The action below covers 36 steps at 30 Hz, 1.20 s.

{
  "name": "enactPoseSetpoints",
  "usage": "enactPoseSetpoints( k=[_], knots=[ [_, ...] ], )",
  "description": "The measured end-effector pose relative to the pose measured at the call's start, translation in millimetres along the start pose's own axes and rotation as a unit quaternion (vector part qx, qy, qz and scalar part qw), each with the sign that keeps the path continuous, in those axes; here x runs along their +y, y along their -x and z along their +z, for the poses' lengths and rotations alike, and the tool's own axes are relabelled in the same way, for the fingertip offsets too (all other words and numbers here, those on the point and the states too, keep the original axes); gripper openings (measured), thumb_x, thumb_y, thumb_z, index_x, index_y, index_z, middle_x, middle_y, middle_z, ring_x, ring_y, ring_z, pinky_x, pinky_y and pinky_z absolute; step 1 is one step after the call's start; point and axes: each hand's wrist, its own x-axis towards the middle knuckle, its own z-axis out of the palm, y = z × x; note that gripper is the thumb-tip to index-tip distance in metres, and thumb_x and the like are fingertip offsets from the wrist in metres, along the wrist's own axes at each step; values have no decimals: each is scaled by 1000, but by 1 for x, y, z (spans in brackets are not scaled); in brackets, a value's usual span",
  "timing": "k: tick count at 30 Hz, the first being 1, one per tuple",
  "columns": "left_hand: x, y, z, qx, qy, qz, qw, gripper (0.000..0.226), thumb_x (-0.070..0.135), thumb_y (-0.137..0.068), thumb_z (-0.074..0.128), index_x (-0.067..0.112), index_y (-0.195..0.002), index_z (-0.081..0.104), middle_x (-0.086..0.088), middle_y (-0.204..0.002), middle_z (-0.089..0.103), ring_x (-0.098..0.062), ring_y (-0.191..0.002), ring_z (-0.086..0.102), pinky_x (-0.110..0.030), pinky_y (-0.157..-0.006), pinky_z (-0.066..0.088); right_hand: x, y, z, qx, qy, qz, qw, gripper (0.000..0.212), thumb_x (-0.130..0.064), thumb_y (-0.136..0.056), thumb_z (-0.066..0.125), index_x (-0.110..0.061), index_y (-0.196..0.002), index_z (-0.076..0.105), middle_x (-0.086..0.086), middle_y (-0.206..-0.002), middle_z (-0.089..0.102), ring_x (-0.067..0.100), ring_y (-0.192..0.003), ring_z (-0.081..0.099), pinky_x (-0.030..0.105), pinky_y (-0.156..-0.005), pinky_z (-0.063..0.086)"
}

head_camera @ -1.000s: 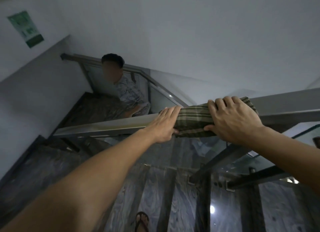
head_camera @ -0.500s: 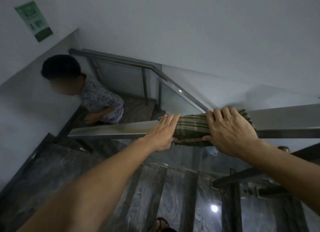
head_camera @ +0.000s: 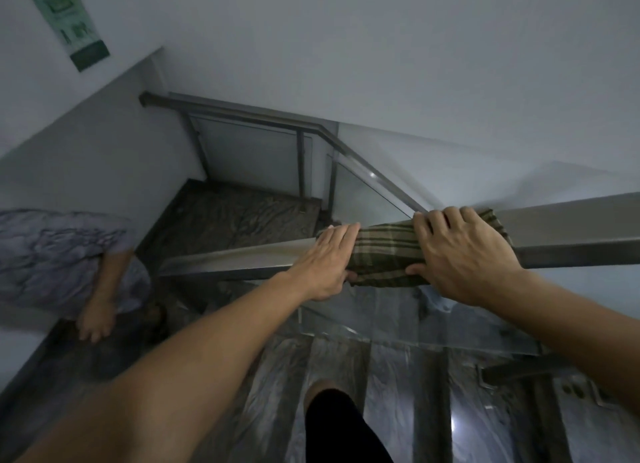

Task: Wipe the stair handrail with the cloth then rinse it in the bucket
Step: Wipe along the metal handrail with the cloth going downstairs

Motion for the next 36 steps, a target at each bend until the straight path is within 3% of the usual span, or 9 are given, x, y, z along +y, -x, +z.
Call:
enactPoseSetpoints(
  k=[7, 23, 27, 36],
  knots=[
    [-53, 19, 12, 8, 11, -1, 1000, 90, 19, -87, 61, 5, -150, -1, -12, -156, 14, -28, -146, 10, -29, -115, -9, -45, -35, 2, -5, -14, 0, 1000, 74, -66, -87, 28, -2, -122, 43, 17, -106, 57, 32, -88, 54, 45, -79, 44],
    [-243, 84, 64, -24, -2, -21, 999, 89, 16, -85, 60, 5, -150, 0, -12, -156, 14, -28, -146, 11, -38, -123, 3, -208, -152, 22, 4, -62, -36, 997, 71, -62, -90, 29, -2, -126, 41, 18, -112, 55, 31, -94, 54, 43, -84, 46],
    [-290, 103, 76, -26, -8, -25, 999, 86, 16, -85, 58, 4, -150, 2, -13, -155, 17, -28, -146, 15, -37, -123, 3, -254, -185, 23, -14, -53, -27, 998, 70, -60, -90, 32, 1, -122, 43, 20, -106, 55, 32, -89, 53, 44, -79, 45],
    [-377, 134, 99, -9, -18, -18, 1000, 86, 17, -84, 60, 2, -149, 6, -14, -152, 22, -29, -142, 21, -34, -122, 1, -331, -242, 30, -33, -50, -29, 998, 78, -61, -89, 33, 4, -132, 38, 22, -114, 56, 34, -94, 56, 47, -83, 46]
  ],
)
